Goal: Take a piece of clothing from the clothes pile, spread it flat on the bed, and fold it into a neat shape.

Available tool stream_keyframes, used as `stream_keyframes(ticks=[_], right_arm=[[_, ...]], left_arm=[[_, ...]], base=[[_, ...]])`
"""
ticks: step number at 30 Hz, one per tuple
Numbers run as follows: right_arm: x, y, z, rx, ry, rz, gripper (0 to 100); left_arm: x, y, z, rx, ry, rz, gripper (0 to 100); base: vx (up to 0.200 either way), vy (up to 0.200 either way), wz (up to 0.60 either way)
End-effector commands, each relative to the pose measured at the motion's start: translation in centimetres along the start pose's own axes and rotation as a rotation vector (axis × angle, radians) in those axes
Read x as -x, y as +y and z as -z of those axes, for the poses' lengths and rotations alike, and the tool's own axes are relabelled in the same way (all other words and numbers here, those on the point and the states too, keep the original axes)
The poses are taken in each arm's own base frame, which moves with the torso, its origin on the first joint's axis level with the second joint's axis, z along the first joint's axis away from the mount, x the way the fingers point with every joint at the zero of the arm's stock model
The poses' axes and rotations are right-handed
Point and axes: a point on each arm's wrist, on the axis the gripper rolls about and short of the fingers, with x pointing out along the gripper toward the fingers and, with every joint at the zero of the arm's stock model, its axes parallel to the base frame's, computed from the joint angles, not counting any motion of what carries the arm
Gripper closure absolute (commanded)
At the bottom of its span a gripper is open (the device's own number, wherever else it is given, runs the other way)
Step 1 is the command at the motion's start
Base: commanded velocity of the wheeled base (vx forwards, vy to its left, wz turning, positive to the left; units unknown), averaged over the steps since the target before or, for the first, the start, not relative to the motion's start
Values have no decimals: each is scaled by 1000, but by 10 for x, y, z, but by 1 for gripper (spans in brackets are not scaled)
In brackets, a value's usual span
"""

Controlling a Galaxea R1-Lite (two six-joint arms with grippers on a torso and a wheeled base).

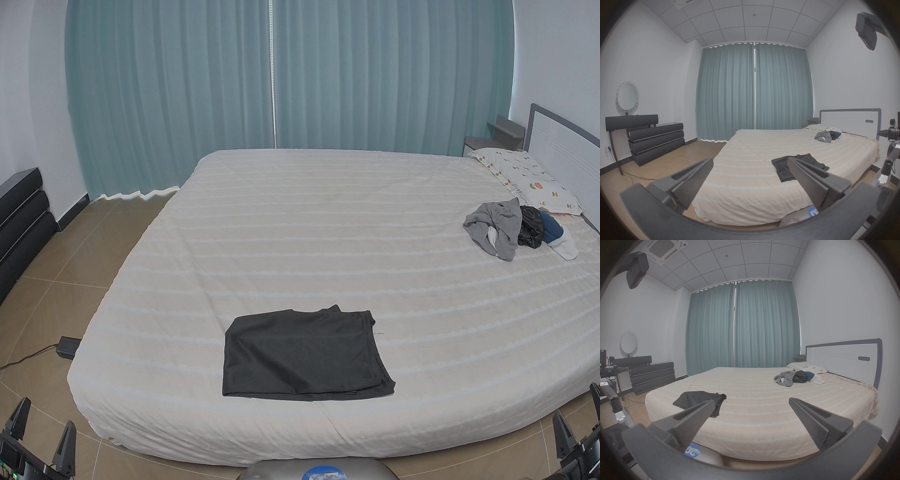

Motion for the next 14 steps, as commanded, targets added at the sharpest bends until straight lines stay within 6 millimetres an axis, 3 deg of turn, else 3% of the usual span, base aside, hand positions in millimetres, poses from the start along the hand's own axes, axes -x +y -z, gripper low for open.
stream_keyframes(ticks=[1,14], right_arm=[[-1,0,5,-1,7,0,0],[0,0,5,-9,9,-2,0]], left_arm=[[0,0,5,3,2,0,0],[0,0,5,-20,4,4,0]], base=[[0,0,0],[0,0,0]])
